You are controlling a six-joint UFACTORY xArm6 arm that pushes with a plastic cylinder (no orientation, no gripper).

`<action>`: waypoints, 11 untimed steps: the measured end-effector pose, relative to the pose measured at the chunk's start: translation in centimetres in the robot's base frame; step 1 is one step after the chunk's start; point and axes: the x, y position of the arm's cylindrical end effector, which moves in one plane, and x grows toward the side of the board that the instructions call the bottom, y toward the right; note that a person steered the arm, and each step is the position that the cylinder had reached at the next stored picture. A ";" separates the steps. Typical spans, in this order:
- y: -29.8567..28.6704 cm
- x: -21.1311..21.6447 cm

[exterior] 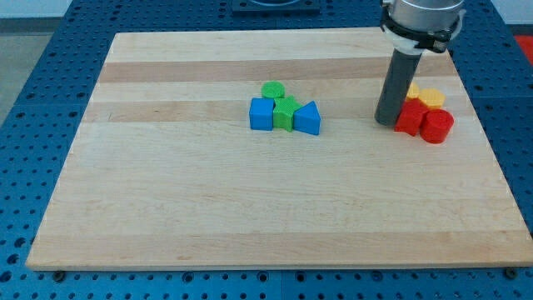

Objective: Separate the red circle from the group of blocks

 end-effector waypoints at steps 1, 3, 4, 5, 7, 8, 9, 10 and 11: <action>-0.1 0.0; -1.9 4.6; -1.0 7.5; 5.0 7.9; 15.7 6.4; 17.0 3.8; 16.5 1.2; 14.5 -0.2; 11.8 -0.2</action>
